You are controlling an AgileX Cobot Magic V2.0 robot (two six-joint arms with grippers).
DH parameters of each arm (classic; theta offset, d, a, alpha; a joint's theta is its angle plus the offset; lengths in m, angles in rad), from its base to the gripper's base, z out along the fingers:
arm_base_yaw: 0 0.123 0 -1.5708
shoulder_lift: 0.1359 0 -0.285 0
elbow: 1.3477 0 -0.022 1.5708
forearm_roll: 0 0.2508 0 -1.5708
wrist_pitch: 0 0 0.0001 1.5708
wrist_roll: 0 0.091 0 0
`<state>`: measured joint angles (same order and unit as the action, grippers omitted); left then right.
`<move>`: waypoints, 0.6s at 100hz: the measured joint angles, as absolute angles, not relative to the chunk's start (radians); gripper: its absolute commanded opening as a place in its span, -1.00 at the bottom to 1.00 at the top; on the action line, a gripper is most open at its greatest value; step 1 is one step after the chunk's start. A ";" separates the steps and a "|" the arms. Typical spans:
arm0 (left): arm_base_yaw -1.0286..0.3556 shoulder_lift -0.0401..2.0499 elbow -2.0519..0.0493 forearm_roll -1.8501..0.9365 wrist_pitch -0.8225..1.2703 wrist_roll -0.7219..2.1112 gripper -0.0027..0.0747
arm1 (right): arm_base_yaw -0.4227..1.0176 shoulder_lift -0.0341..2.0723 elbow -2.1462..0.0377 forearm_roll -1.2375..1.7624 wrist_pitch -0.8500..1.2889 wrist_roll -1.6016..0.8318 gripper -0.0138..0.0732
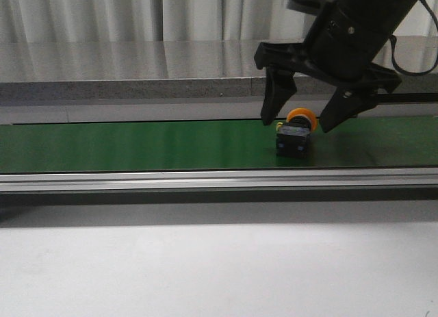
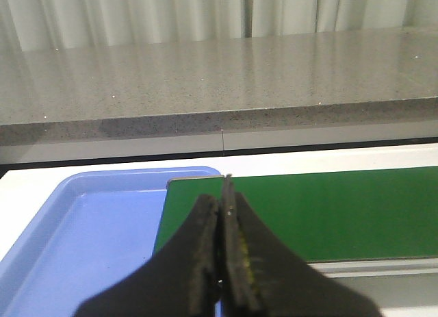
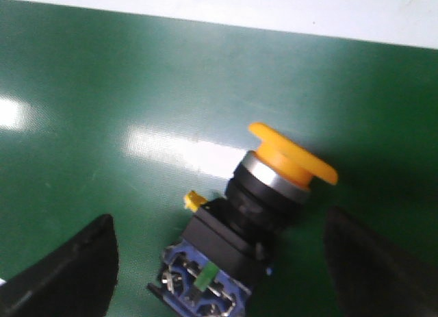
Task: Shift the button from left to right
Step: 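Close the right gripper on the button's black body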
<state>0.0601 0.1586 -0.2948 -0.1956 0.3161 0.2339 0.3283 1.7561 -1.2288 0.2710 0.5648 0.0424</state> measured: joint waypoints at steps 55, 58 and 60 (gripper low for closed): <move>0.060 0.159 -0.295 -0.196 0.316 0.234 -0.98 | 0.328 1.789 -1.231 0.271 0.574 0.042 -0.19; 0.060 0.159 -0.295 -0.196 0.316 0.234 -0.98 | 0.328 1.789 -1.235 0.271 0.582 0.042 -0.19; 0.060 0.159 -0.295 -0.196 0.316 0.234 -0.98 | 0.328 1.789 -1.237 0.271 0.589 0.042 -0.19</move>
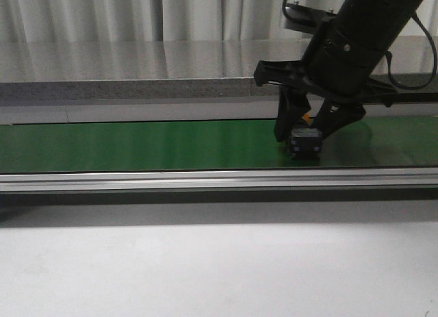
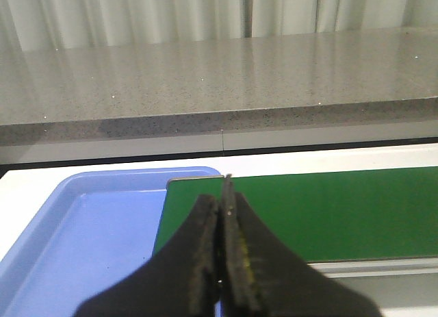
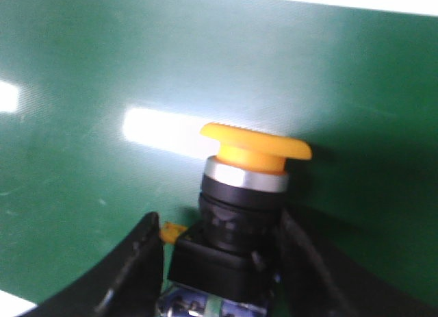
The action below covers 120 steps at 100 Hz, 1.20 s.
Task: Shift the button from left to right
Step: 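Close the right gripper on the button's black body, then lift the button with the right gripper and carry it over the green bin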
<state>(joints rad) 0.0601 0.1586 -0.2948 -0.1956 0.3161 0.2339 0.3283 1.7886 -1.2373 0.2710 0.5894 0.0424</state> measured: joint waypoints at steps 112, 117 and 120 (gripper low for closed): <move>0.060 0.159 -0.295 -0.196 0.316 0.234 -0.98 | -0.322 1.720 -1.433 -0.038 0.848 0.021 -0.19; 0.060 0.159 -0.295 -0.196 0.316 0.234 -0.98 | -0.345 1.734 -1.433 -0.041 0.848 0.009 -0.19; 0.060 0.159 -0.295 -0.196 0.316 0.234 -0.98 | -0.356 1.746 -1.433 -0.041 0.848 0.000 -0.19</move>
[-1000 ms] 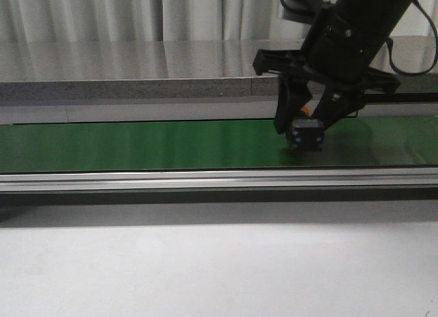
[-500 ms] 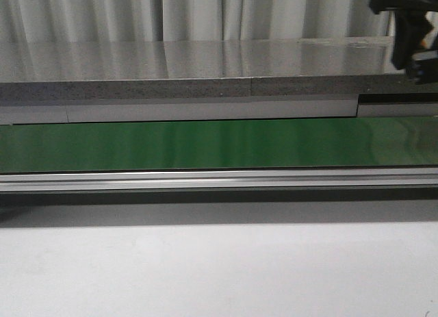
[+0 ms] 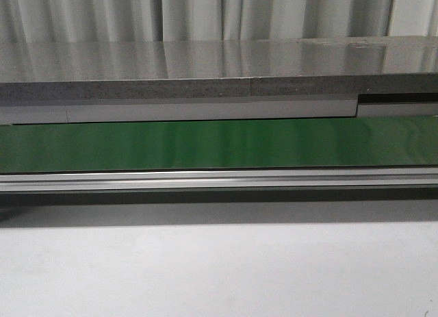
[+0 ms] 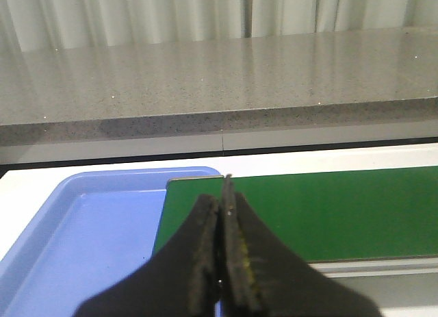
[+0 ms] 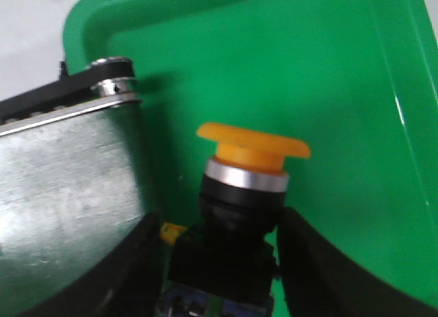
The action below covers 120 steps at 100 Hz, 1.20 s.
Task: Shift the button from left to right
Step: 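Lift the button with the right gripper and carry it over the green bin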
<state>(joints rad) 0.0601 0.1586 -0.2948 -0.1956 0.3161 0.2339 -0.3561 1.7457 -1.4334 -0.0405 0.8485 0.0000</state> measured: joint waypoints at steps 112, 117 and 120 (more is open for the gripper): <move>0.060 0.159 -0.295 -0.196 0.316 0.234 -0.98 | -0.404 1.970 -1.438 -0.018 0.794 -0.025 0.26; 0.060 0.159 -0.295 -0.196 0.316 0.234 -0.98 | -0.404 1.970 -1.438 -0.018 0.794 -0.025 0.30; 0.060 0.159 -0.295 -0.196 0.316 0.234 -0.98 | -0.404 1.970 -1.438 -0.018 0.794 -0.025 0.32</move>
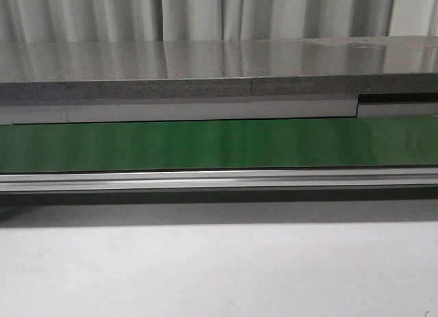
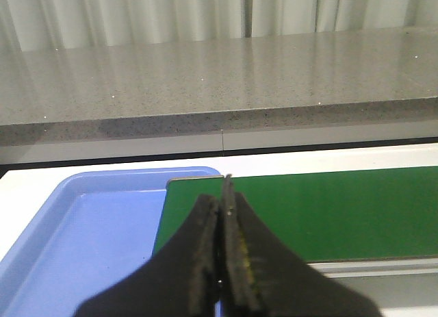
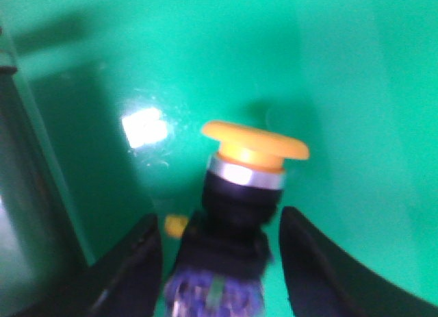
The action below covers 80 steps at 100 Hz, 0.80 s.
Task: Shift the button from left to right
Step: 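Lift the button with the right gripper and carry it over the green bin, then lower the button into the green bin and open the right gripper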
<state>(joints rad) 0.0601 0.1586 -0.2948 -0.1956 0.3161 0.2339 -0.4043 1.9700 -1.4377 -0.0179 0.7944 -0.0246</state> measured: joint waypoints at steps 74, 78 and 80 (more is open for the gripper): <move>0.060 0.159 -0.295 -0.196 0.316 0.234 -0.98 | -0.378 1.789 -1.438 0.026 0.708 -0.025 0.48; 0.060 0.159 -0.295 -0.196 0.316 0.234 -0.98 | -0.364 1.763 -1.438 0.033 0.699 -0.025 0.48; 0.060 0.159 -0.295 -0.196 0.316 0.234 -0.98 | -0.359 1.750 -1.438 0.036 0.695 -0.025 0.48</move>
<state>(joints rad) 0.0601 0.1586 -0.2948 -0.1956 0.3161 0.2339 -0.3586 1.7499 -1.4377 0.0358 0.6953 -0.0250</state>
